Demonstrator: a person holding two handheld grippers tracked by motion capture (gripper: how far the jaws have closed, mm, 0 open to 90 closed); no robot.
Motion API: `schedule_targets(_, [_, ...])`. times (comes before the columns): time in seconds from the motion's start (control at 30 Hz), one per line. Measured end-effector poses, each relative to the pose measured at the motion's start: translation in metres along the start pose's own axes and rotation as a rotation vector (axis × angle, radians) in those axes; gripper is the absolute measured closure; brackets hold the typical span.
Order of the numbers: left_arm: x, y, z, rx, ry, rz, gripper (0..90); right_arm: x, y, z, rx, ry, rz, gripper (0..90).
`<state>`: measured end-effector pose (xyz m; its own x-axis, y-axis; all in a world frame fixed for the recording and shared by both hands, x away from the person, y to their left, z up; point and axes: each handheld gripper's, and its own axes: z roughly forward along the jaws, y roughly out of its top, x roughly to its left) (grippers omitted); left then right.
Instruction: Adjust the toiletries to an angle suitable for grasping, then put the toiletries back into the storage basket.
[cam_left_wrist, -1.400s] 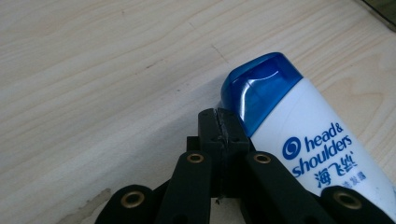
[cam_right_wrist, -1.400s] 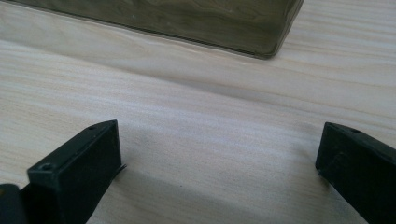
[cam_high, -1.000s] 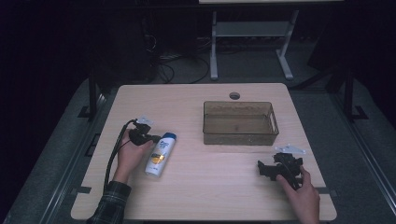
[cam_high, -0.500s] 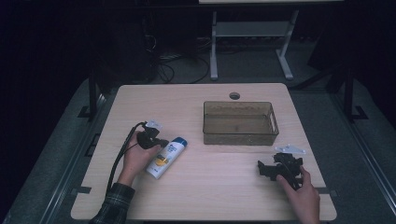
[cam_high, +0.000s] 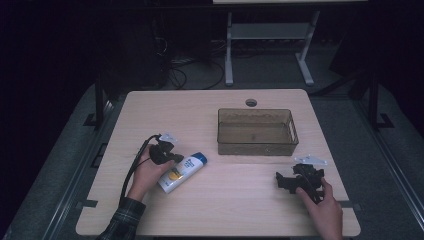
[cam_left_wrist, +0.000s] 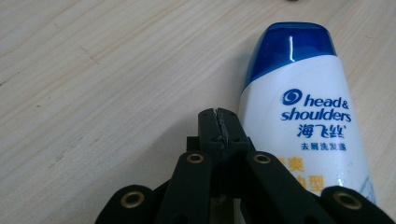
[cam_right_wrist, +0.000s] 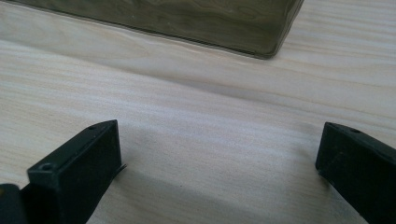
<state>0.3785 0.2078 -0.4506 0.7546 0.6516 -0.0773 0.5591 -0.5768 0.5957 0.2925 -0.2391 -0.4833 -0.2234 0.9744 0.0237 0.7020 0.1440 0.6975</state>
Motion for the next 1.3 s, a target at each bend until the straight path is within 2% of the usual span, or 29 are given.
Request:
schedule_targets(0.07, [-0.002,0.000,0.000,0.002,-0.002,0.007,90.0,0.000,0.000,0.000,0.000,0.000,0.000,0.0])
schedule_targets(0.1, [-0.004,-0.002,0.000,-0.003,-0.014,-0.006,90.0,0.000,0.000,0.000,0.000,0.000,0.000,0.0])
schedule_targets(0.27, [-0.004,-0.005,-0.001,-0.004,-0.026,-0.008,89.9,0.000,0.000,0.000,0.001,0.002,-0.003,0.0])
schedule_targets(0.47, [0.003,-0.007,-0.017,-0.051,-0.012,-0.036,87.8,-0.001,0.001,0.001,0.001,0.003,-0.002,0.0])
schedule_targets(0.6, [0.006,-0.009,-0.033,-0.088,0.002,-0.043,81.2,-0.001,0.001,0.001,0.001,0.003,-0.002,0.0])
schedule_targets(0.7, [0.007,-0.009,-0.039,-0.098,0.007,-0.044,77.1,-0.001,0.001,0.001,0.001,0.003,-0.002,0.0])
schedule_targets(0.77, [0.009,-0.009,-0.044,-0.104,-0.007,-0.051,70.8,-0.001,0.001,0.001,0.001,0.003,-0.003,0.0])
schedule_targets(0.87, [0.008,-0.008,-0.049,-0.111,-0.020,-0.037,62.9,-0.001,0.001,0.001,0.001,0.003,-0.002,0.0])
schedule_targets(1.0, [0.002,-0.004,-0.052,-0.094,-0.043,-0.015,52.5,-0.001,0.001,0.001,0.001,0.003,-0.002,0.0])
schedule_targets(1.03, [-0.003,-0.002,-0.052,-0.093,-0.062,-0.007,48.4,-0.001,0.001,0.001,0.001,0.003,-0.002,0.0])
schedule_targets(1.3, [-0.017,0.008,-0.046,-0.069,-0.094,0.027,40.4,-0.001,0.001,0.001,0.001,0.003,-0.002,0.0])
